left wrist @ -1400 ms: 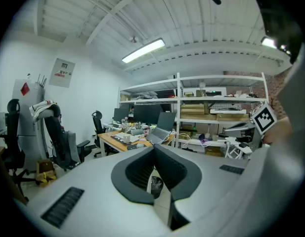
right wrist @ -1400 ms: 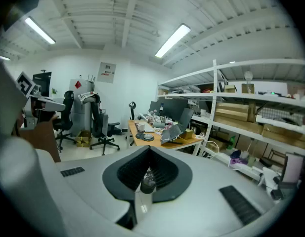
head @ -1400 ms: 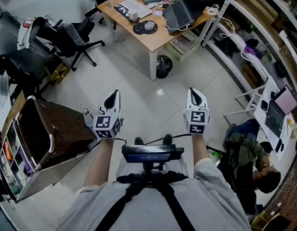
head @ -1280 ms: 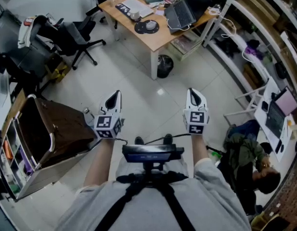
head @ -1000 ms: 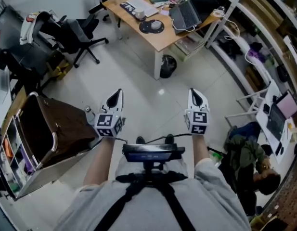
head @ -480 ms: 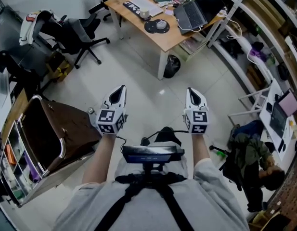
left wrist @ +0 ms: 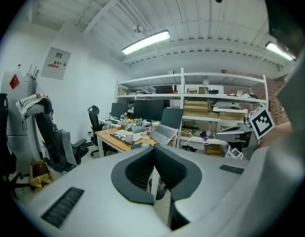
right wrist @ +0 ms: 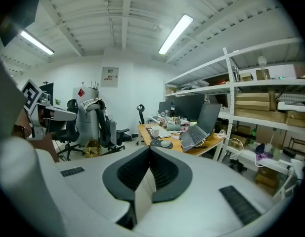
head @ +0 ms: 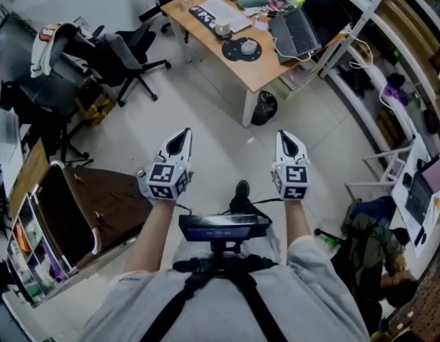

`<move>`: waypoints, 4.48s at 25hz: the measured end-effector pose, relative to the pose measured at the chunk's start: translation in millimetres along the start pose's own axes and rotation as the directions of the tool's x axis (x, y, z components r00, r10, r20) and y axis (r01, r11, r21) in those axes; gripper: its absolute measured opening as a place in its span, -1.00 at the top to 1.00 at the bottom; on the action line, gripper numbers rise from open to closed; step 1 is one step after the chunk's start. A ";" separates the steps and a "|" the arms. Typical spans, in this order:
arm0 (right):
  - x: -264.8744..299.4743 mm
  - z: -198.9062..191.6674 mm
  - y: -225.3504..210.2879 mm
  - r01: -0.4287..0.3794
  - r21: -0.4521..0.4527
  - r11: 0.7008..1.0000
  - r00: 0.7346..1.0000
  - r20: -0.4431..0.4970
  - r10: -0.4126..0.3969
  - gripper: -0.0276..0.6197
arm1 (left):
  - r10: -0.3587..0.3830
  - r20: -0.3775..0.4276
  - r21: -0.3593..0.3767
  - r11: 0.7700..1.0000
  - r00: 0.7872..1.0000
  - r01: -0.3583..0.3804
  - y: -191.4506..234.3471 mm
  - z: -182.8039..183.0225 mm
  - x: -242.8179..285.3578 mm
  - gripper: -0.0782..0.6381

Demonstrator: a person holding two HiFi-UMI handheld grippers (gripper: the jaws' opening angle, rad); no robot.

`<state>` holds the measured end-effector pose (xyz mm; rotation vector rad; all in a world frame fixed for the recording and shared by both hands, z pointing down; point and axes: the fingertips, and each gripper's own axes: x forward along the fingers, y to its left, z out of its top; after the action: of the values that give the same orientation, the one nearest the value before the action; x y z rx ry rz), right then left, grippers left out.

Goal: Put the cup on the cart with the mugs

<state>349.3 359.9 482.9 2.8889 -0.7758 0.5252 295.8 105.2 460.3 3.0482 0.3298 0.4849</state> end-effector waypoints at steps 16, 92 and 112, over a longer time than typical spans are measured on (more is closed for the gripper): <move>120.4 49.9 -47.3 -0.095 -0.006 0.995 0.995 0.016 0.096 0.91 | 0.065 -0.001 -0.021 0.998 0.998 -0.065 33.2 56.3 117.7 0.77; 618.9 92.4 -134.7 -0.195 -0.015 0.981 0.947 -0.263 0.184 0.91 | -0.223 -0.868 0.130 0.759 0.443 0.638 192.4 -51.3 723.1 -0.61; 606.9 93.3 -127.1 -0.214 -0.044 0.976 0.946 -0.257 0.196 0.91 | -0.247 -0.830 0.119 0.798 0.501 0.590 187.7 -28.6 717.9 -0.46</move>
<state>933.0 169.1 609.5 2.6195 -1.0346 0.8482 991.7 76.0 717.9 2.6395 1.3324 1.9025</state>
